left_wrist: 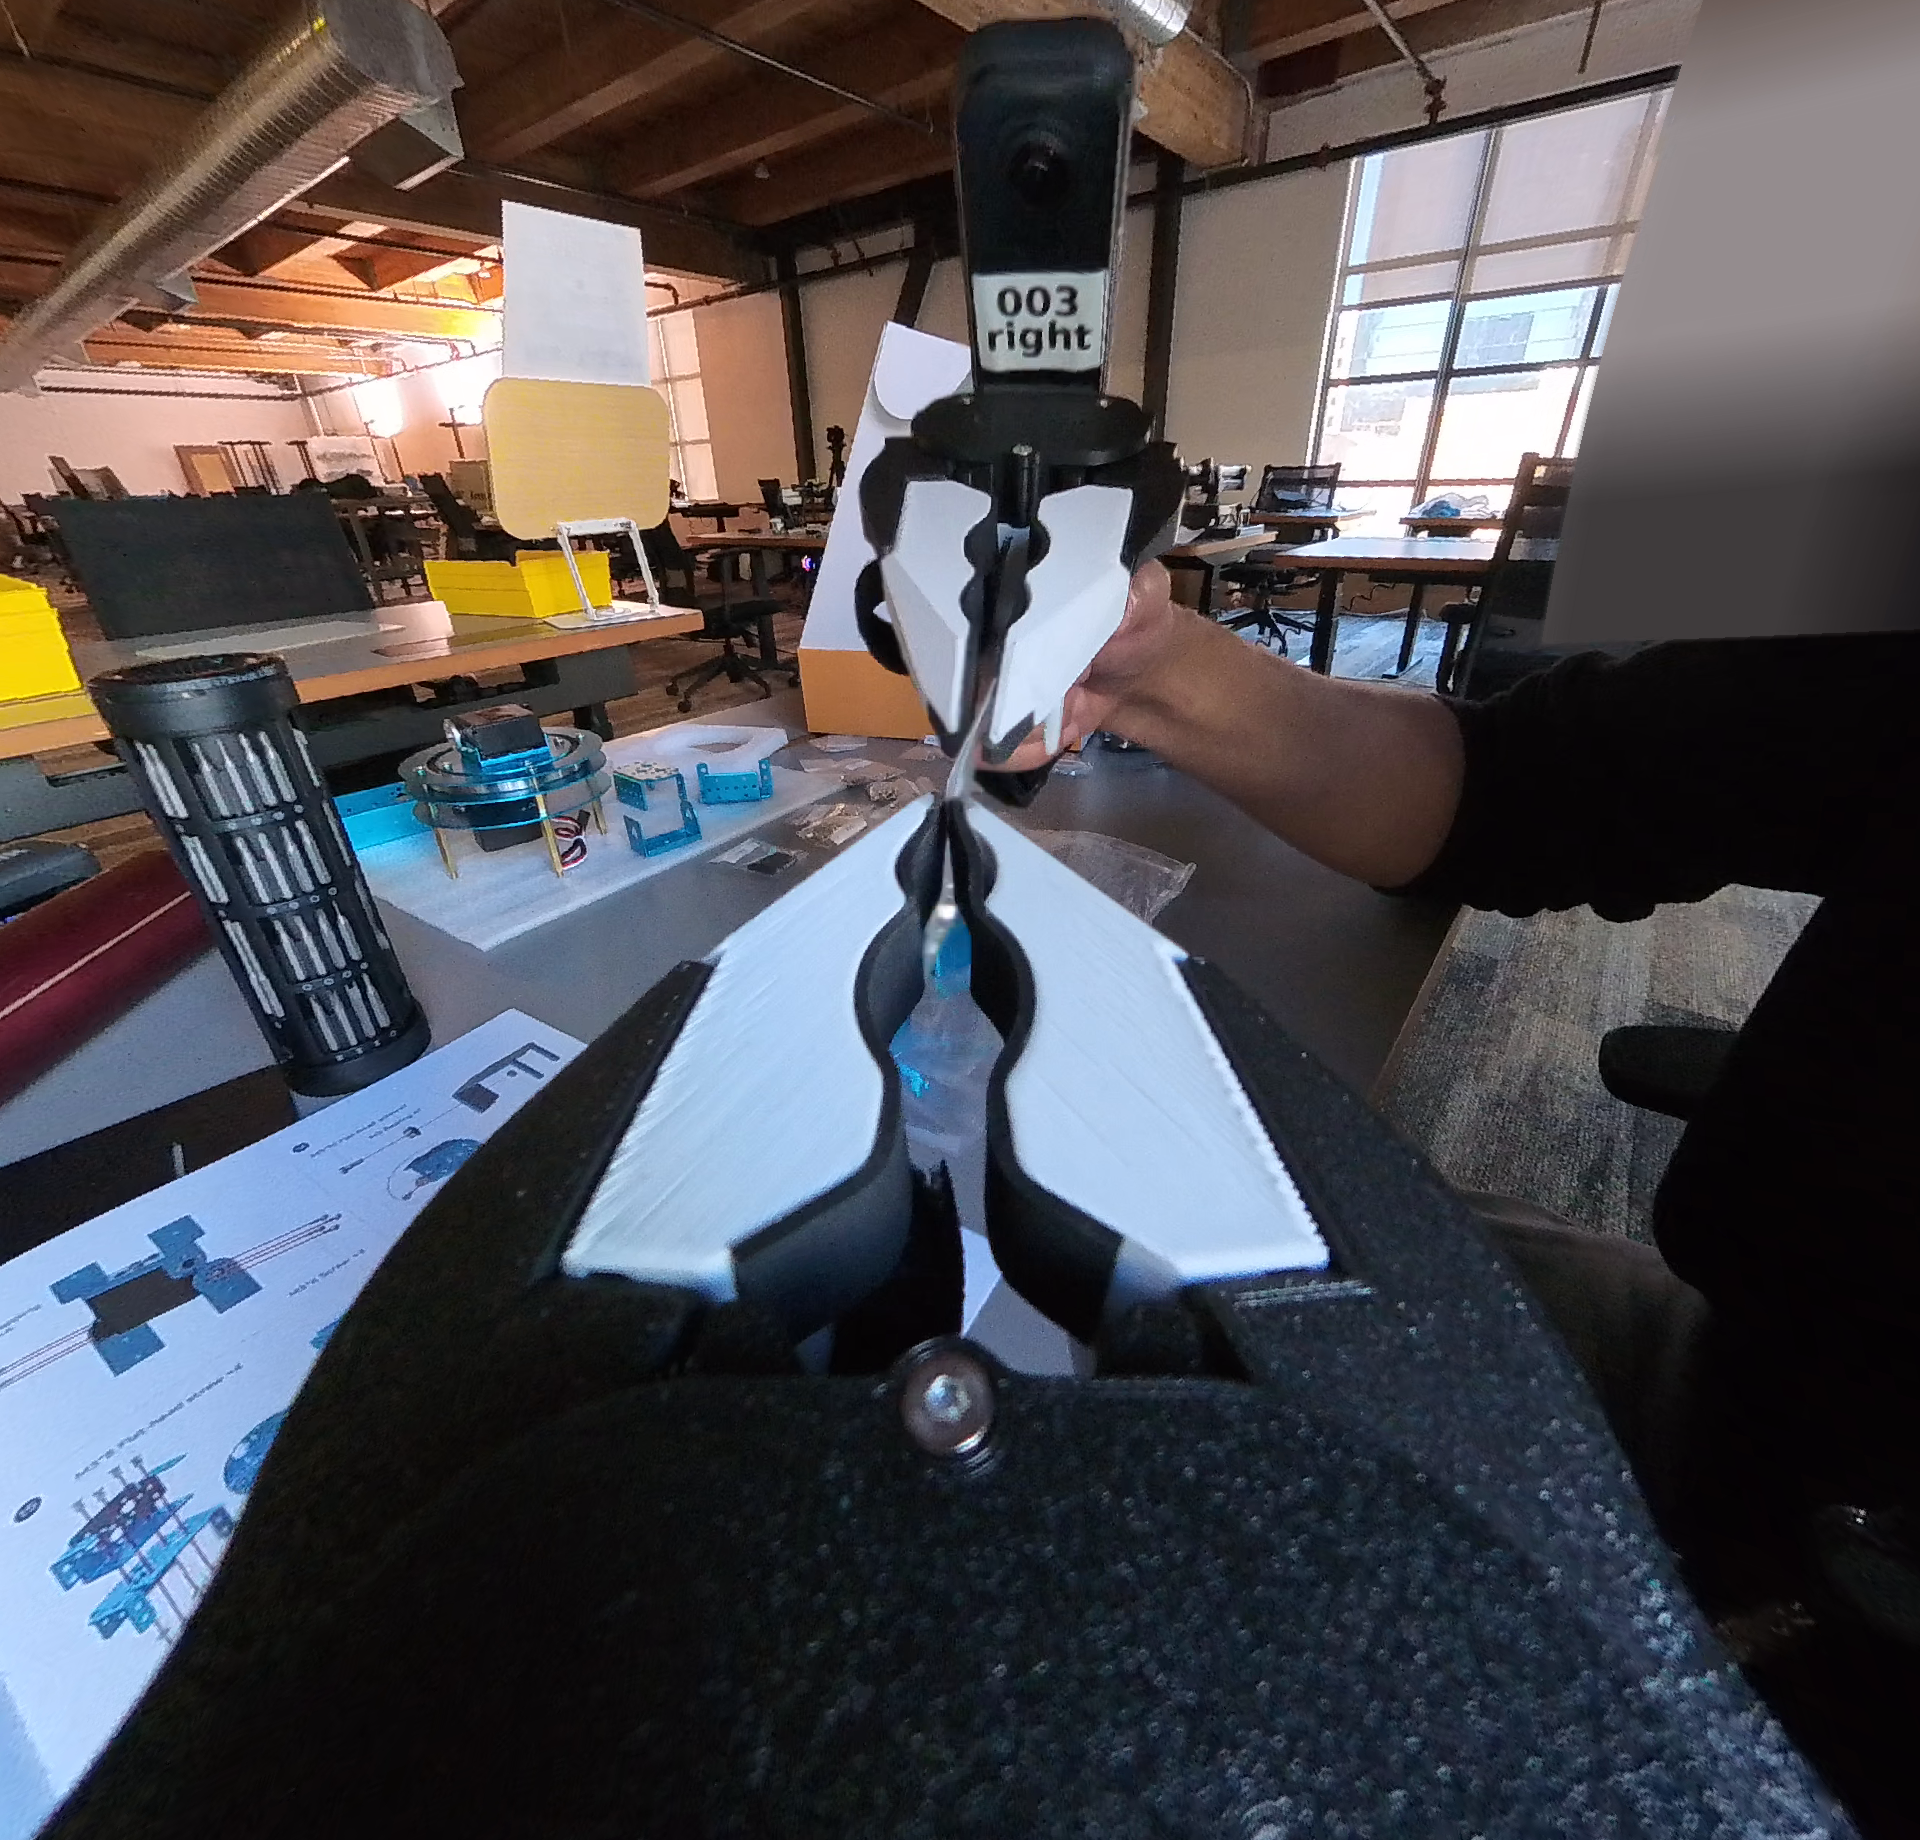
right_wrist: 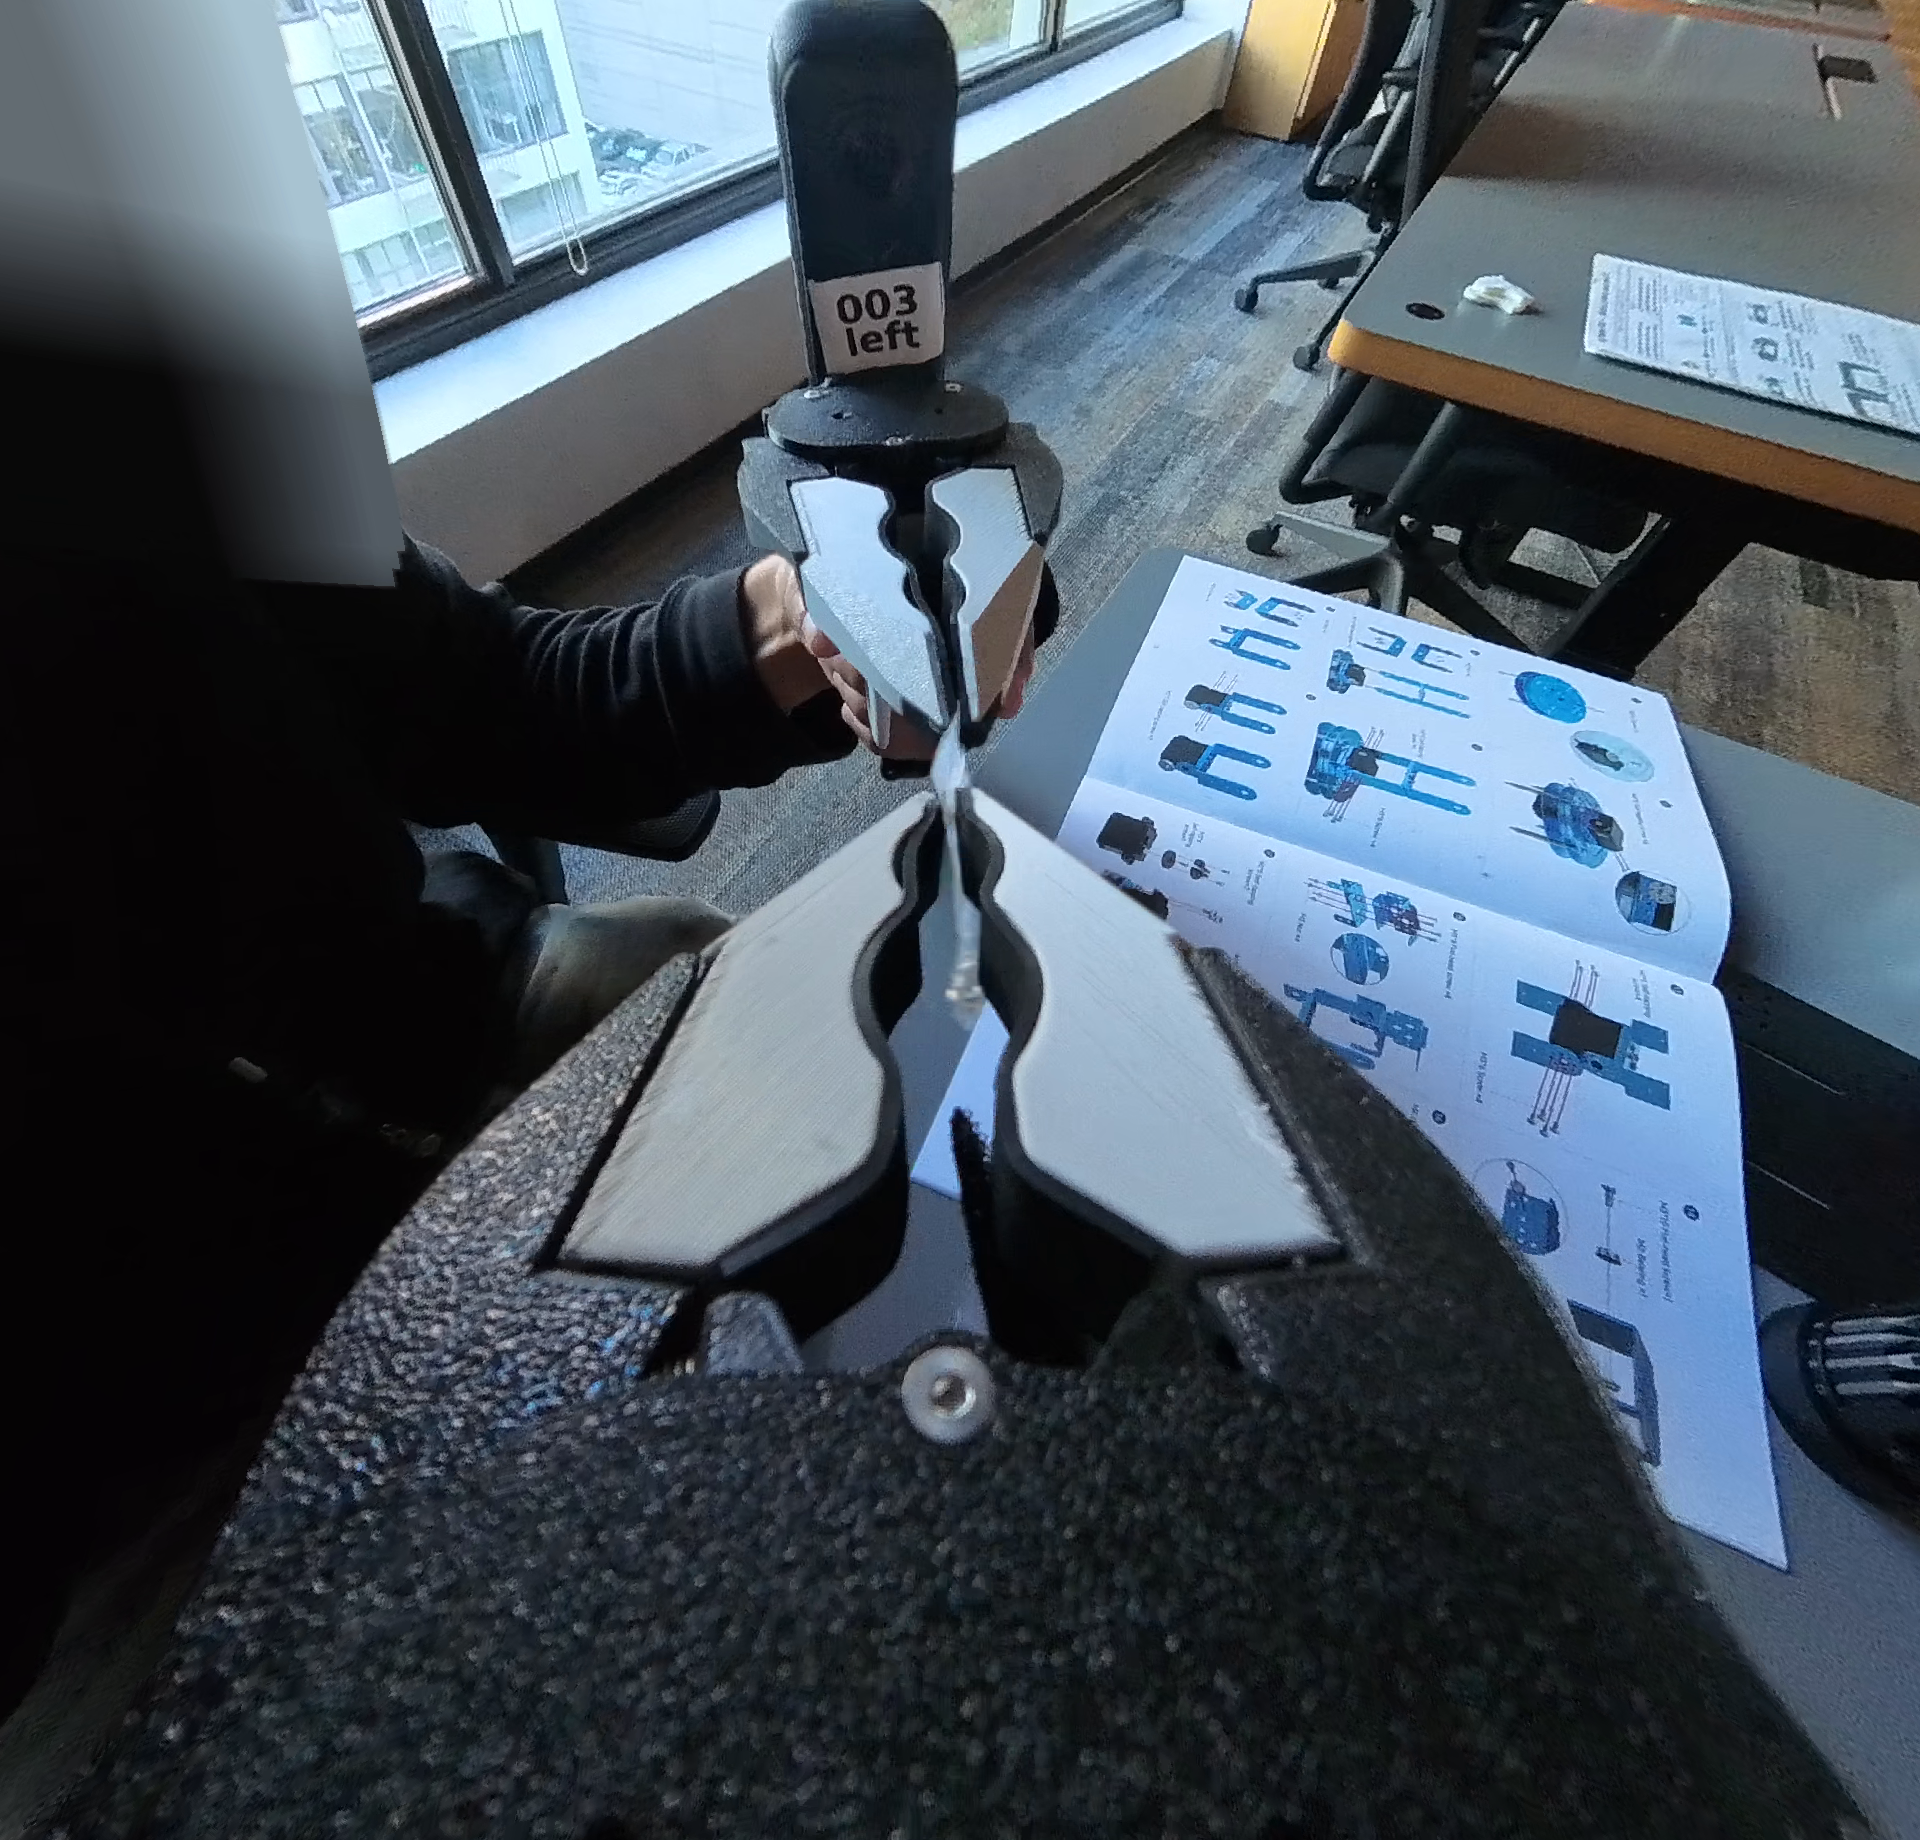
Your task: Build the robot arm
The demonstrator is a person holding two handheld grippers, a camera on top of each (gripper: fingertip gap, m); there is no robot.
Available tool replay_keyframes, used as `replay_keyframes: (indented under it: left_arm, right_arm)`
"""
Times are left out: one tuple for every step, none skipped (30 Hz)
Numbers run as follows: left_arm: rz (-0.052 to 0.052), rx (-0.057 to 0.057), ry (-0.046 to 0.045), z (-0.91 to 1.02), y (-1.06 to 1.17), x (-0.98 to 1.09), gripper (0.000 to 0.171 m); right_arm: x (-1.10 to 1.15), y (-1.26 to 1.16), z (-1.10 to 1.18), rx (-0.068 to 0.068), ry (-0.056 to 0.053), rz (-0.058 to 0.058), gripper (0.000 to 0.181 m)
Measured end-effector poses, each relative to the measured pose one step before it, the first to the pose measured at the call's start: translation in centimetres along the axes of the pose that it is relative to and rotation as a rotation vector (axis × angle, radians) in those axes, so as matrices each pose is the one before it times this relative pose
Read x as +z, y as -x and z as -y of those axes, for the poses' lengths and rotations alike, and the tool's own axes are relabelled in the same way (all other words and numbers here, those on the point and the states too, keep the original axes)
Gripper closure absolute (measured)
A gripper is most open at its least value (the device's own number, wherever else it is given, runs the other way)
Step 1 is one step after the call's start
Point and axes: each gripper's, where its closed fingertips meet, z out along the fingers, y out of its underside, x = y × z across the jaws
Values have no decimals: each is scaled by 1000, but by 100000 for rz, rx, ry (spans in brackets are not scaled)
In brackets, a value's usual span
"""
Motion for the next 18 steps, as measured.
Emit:
replay_keyframes:
  left_arm:
    - [48, -224, -159, 76, 18, -19, 171]
    - [49, -164, -361, 74, 13, -4, 171]
    - [-646, -63, -188, 28, -100, 4, 171]
    - [-401, 67, 130, -33, -72, 35, 171]
    - [-256, 197, 454, -93, -55, 51, 171]
    - [-199, 270, 439, -111, -42, 50, 171]
    - [-67, 229, -104, -18, -24, 32, 171]
    - [-136, -216, -280, 18, 1, 20, 171]
    - [-274, -339, 114, -31, -12, 19, 171]
    - [194, 24, 224, -74, 60, -4, 171]
    - [90, 65, 611, -132, 45, 4, 171]
    - [593, 153, 480, -111, 134, -5, 171]
    - [676, 197, 138, -48, 143, -33, 171]
    - [-47, -226, -7, -18, 43, -26, 171]
    - [-27, -305, -237, 38, 44, -44, 171]
    - [517, 52, -168, 28, 105, -38, 171]
    - [67, 23, 158, -21, 37, -25, 171]
    - [-87, -66, 314, -57, -12, 8, 171]
  right_arm:
    - [71, -117, 61, 307, -694, -690, 176]
    - [148, 15, -52, 376, -80, 194, 174]
    - [178, 167, -79, 240, 287, 1103, 173]
    - [182, 138, -16, 74, -243, 653, 173]
    - [169, 81, 60, -3, -690, 307, 173]
    - [130, 90, 27, 7, -542, 441, 174]
    - [96, 111, 3, -27, -262, 655, 174]
    - [48, -49, -37, -18, 15, -263, 174]
    - [-21, -161, -14, -118, -140, -887, 174]
    - [-79, -153, 56, -116, -586, -753, 174]
    - [-132, -136, 15, 56, -122, -462, 174]
    - [-157, -126, 41, 163, -256, -361, 174]
    - [-188, -142, 97, 35, -644, -562, 174]
    - [-180, -99, 87, -178, -511, -321, 175]
    - [-151, -66, 58, -127, -339, -129, 176]
    - [-103, -66, -47, -169, 261, -99, 178]
    - [-51, -67, -60, -229, 265, -253, 181]
    - [20, 7, -57, -51, 185, 129, 181]
